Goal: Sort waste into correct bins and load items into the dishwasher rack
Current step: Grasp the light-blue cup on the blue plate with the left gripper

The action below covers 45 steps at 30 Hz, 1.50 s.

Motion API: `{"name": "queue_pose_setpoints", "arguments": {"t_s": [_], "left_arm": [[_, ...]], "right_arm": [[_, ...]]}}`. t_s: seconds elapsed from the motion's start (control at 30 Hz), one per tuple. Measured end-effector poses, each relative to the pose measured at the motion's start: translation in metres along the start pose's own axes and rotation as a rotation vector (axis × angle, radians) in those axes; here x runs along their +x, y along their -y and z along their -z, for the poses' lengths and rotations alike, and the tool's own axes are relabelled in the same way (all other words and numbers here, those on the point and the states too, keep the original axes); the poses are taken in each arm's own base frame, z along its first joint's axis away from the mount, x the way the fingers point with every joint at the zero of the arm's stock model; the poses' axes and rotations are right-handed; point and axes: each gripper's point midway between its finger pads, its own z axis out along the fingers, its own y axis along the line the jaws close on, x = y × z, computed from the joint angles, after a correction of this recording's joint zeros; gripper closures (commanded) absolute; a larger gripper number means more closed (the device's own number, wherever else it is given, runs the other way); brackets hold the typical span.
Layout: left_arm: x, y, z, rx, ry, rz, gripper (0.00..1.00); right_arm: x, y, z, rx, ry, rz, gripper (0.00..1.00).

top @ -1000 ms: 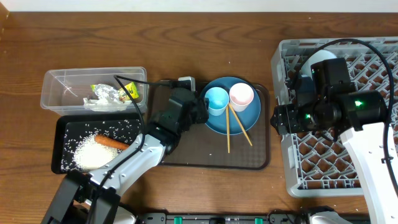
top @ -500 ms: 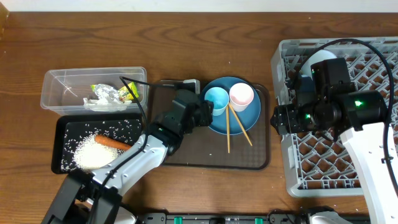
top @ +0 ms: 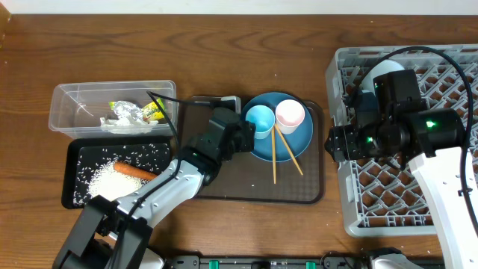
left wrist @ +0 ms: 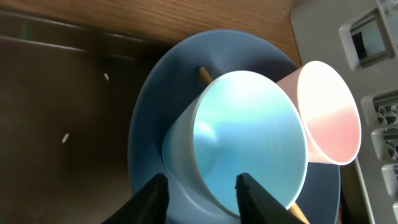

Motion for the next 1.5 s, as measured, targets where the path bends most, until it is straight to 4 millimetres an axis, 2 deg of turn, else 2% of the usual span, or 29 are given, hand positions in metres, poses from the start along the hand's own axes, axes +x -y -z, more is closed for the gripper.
{"name": "queue_pose_setpoints", "arguments": {"t_s": [0.07, 0.33, 0.6, 0.83, 1.03, 1.17, 1.27, 1.5], "left_arm": [[-0.001, 0.000, 0.000, 0.001, 0.005, 0.000, 0.71], [-0.003, 0.001, 0.000, 0.004, 0.011, 0.002, 0.74], [0.001, -0.001, 0.000, -0.006, -0.003, 0.003, 0.74], [0.001, -0.012, 0.000, -0.059, 0.005, 0.005, 0.75], [0.000, -0.014, 0.000, -0.070, 0.013, 0.009, 0.85], [-0.001, -0.014, 0.001, -0.073, 0.015, 0.010, 0.86], [-0.001, -0.014, 0.001, -0.074, 0.016, 0.014, 0.94], [-0.002, -0.019, 0.001, -0.088, 0.015, 0.019, 0.94]], "right_arm": [[0.000, 0.000, 0.000, 0.000, 0.000, 0.000, 0.20], [0.000, 0.000, 0.000, 0.000, -0.001, 0.000, 0.19], [0.000, 0.000, 0.000, 0.000, -0.001, 0.000, 0.19], [0.001, 0.000, 0.000, 0.000, -0.004, -0.001, 0.19], [0.002, 0.000, 0.000, 0.000, -0.007, -0.002, 0.19], [0.002, 0.000, 0.000, 0.001, -0.009, -0.002, 0.19], [0.002, 0.000, 0.000, 0.001, -0.009, -0.002, 0.19], [0.002, 0.000, 0.000, 0.001, -0.009, -0.002, 0.18]]}}
